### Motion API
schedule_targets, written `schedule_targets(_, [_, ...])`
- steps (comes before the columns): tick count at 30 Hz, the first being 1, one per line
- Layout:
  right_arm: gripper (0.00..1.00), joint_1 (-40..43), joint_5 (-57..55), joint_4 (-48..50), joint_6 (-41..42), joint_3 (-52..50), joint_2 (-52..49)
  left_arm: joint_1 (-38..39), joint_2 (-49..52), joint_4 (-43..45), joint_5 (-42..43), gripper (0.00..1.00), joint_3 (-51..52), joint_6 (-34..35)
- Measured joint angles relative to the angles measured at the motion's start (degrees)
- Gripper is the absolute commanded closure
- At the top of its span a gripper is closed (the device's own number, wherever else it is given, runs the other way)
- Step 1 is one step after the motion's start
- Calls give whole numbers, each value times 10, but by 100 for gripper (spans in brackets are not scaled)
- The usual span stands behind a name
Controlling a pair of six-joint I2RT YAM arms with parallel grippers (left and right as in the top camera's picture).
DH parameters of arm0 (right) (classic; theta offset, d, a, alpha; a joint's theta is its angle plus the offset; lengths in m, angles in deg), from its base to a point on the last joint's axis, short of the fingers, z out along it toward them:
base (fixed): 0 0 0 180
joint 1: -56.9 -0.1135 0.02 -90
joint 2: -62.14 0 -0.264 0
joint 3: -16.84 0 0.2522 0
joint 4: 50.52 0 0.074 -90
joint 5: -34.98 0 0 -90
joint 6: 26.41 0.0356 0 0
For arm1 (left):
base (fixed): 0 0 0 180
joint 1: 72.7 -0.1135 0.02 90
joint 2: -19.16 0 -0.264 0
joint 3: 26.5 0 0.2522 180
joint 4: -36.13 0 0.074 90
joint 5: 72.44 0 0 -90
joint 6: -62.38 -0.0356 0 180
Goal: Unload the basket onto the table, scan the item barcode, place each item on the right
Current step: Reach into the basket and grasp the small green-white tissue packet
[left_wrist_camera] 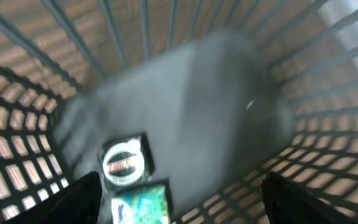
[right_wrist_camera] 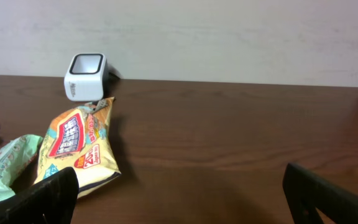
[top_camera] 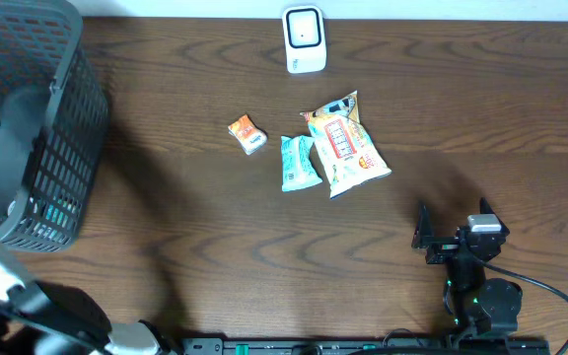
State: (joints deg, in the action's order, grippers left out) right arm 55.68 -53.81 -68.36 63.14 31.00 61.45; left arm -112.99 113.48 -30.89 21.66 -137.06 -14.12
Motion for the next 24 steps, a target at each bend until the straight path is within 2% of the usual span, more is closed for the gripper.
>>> schedule_targets(6, [1, 0, 0, 0, 0, 0, 0, 0, 55, -47, 0, 5, 1, 44])
schedule_targets(11, [1, 0, 0, 0, 0, 0, 0, 0, 79, -98, 0, 5, 2, 64])
schedule_targets(17, [1, 0, 0, 0, 0, 0, 0, 0, 99, -107, 0, 5, 14, 67])
schedule_targets(24, [1, 0, 0, 0, 0, 0, 0, 0, 133, -130, 1, 5, 39, 108])
